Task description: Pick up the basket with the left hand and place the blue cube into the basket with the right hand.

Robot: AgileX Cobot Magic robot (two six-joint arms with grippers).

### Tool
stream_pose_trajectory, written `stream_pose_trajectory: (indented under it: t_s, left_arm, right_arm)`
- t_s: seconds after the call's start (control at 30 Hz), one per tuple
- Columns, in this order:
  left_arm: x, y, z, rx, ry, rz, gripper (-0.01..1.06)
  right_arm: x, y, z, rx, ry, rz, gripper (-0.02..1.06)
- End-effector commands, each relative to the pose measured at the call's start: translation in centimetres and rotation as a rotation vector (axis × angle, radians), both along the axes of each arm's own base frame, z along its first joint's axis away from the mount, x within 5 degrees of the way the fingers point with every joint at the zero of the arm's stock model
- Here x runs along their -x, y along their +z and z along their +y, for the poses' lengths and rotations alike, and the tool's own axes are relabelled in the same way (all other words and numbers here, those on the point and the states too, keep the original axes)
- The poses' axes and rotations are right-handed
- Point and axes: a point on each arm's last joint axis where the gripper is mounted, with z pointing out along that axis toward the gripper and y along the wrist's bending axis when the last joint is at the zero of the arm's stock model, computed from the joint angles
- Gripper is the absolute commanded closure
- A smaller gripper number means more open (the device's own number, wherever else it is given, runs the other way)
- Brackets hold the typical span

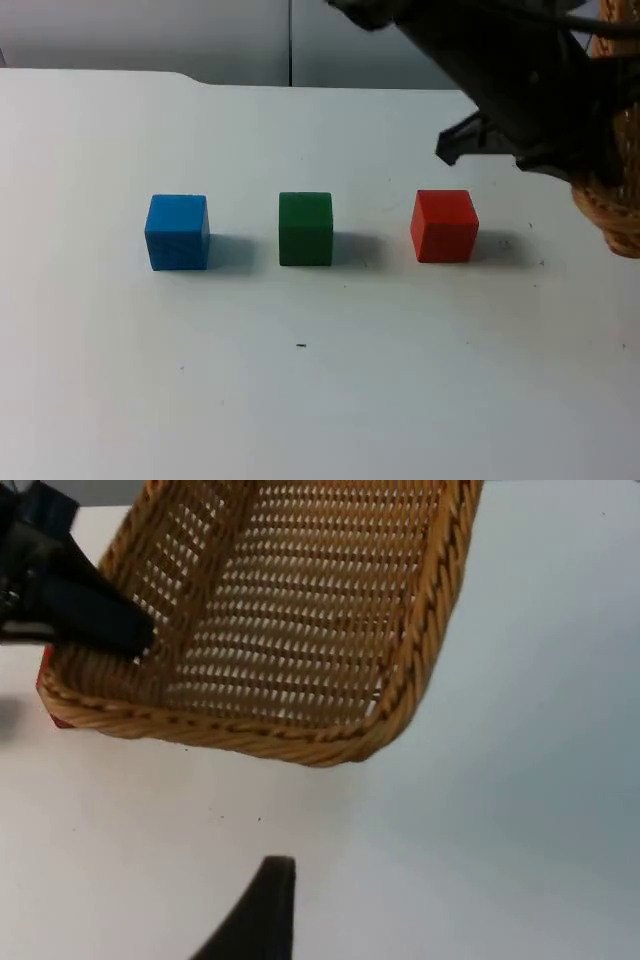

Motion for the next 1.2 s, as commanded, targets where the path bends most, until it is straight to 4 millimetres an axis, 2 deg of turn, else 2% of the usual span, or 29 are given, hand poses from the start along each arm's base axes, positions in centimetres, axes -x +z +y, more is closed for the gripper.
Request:
stream_pose_trajectory:
  t_s: [0.0,0.13,0.17,0.27,0.33,0.37,0.53,0.57,0.67,0.7,0.73,0.87,0.9,1.03,1.07,1.17]
  left_arm:
    - [-0.4,2.3,1.4,-0.009,0.001,-0.014,1.05]
    - [-0.5,4.8,4.0,-0.019,0.006,-0.010,1.05]
    - [-0.5,4.8,4.0,-0.019,0.006,-0.010,1.05]
    - [0.2,6.1,6.3,-0.024,0.062,-0.045,1.05]
    - [0.8,6.2,7.8,-0.047,0.084,-0.048,1.05]
    - [0.8,6.2,7.8,-0.047,0.084,-0.048,1.05]
    - [1.9,6.7,13.2,-0.077,0.166,-0.053,1.05]
    - [1.9,6.7,13.2,-0.077,0.166,-0.053,1.05]
    - [2.7,6.6,17.0,-0.103,0.222,-0.035,1.05]
    - [3.2,6.8,19.0,-0.107,0.249,-0.035,1.05]
    - [3.2,6.8,19.0,-0.107,0.249,-0.035,1.05]
    - [4.6,6.9,24.1,-0.135,0.326,-0.035,1.05]
    - [4.6,6.9,24.1,-0.135,0.326,-0.035,1.05]
    - [6.4,6.6,28.6,-0.153,0.330,-0.013,1.05]
    - [6.4,6.6,28.6,-0.153,0.330,-0.013,1.05]
    - [7.5,6.4,31.9,-0.157,0.352,0.026,1.05]
  right_arm:
    - [-0.1,0.4,0.0,0.008,-0.005,-0.021,0.00]
    - [-0.2,0.5,0.0,0.008,-0.004,-0.036,0.00]
    - [-0.2,0.5,0.0,0.008,-0.004,-0.036,0.00]
    - [-0.2,0.5,0.0,0.009,-0.003,-0.045,0.00]
    - [-0.2,0.5,0.0,0.009,-0.003,-0.045,0.00]
    - [-0.2,0.5,0.0,0.009,-0.003,-0.045,0.00]
    - [-0.2,0.5,0.0,0.009,-0.003,-0.045,0.00]
    - [-0.2,0.5,0.0,0.009,-0.003,-0.045,0.00]
    - [-0.2,0.5,0.0,0.009,-0.003,-0.045,0.00]
    - [-0.2,0.5,0.0,0.009,-0.003,-0.045,0.00]
    - [-0.2,0.5,0.0,0.009,-0.003,-0.045,0.00]
    - [-0.2,0.6,0.0,0.006,-0.001,-0.052,0.00]
    - [-0.2,0.6,0.0,0.006,-0.001,-0.052,0.00]
    - [-0.3,0.8,0.1,0.003,0.002,-0.072,0.00]
    - [-0.3,0.8,0.1,0.003,0.002,-0.072,0.00]
    - [-0.4,0.9,0.1,0.002,0.004,-0.086,0.00]
